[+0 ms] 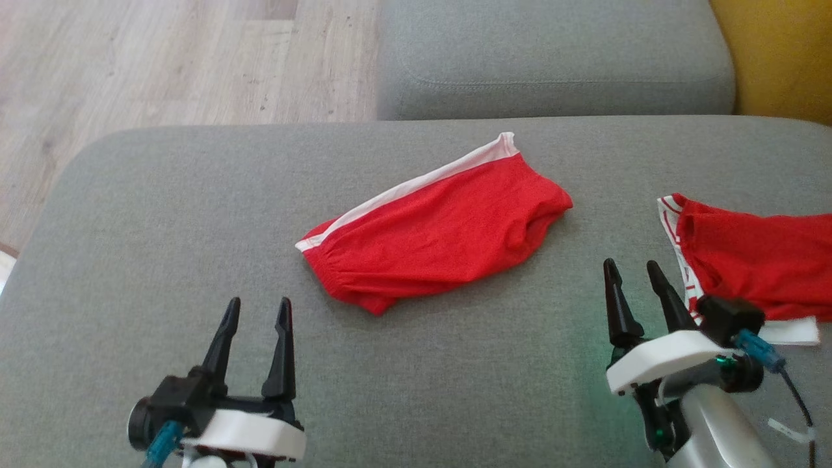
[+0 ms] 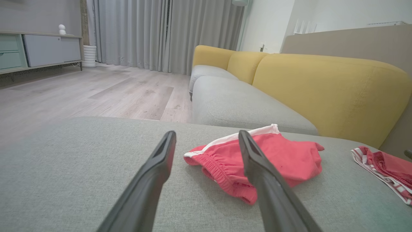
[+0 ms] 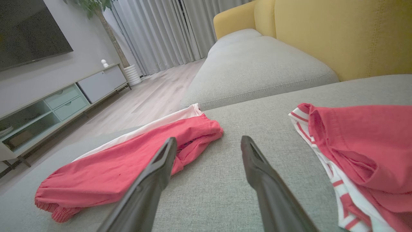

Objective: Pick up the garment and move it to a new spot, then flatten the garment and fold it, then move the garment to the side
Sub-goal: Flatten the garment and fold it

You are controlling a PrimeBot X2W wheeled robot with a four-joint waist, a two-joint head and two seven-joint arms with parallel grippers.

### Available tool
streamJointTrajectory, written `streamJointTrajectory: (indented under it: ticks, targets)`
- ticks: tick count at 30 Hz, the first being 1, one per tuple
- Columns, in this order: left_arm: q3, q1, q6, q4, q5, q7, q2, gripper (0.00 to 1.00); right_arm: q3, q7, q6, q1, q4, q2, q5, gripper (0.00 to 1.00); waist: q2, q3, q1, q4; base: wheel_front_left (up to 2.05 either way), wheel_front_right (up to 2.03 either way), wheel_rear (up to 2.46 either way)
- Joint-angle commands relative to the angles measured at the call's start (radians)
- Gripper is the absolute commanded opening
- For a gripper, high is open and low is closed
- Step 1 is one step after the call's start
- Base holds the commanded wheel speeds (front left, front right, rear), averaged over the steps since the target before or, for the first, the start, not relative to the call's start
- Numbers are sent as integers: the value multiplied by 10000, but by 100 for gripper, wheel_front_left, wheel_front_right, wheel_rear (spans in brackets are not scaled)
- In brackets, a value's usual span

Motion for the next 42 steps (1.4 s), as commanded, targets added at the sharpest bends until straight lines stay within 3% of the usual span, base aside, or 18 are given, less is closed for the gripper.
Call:
streamJointTrajectory:
  ticks: [1,6,11,16,21,27,42]
  targets:
    - [517,-432,-111,-326,185,-94,-25,100,66,120,67,-330,-533,106,-189,100,-1,91,1,74,0,0,0]
    - [820,-666,-565,-317,589,-95,-330,100,-593,966,67,-546,-1032,197,-299,100,-1,594,1,422,0,0,0]
    - [877,-1177,-1033,-128,892,-95,-678,100,-1157,2037,67,-1545,-699,210,1144,100,-1,1414,1,1045,0,0,0]
    - [932,-1611,-1414,159,1096,-95,-1006,100,-1904,2739,67,-3001,891,212,2787,100,-1,2044,1,1757,0,0,0]
    - [979,-1822,-1621,435,1415,-95,-1170,100,-2634,2971,67,-4431,3375,212,3341,100,-1,2317,1,2349,0,0,0]
    - [1181,-1806,-1755,485,1538,-95,-1362,100,-3672,2454,67,-5841,6410,207,2794,100,-1,2331,1,2842,0,0,0]
    - [1227,-1919,-1950,403,1577,-95,-1560,100,-5529,3038,67,-6198,6931,3,471,100,-1,2760,1,3324,0,0,0]
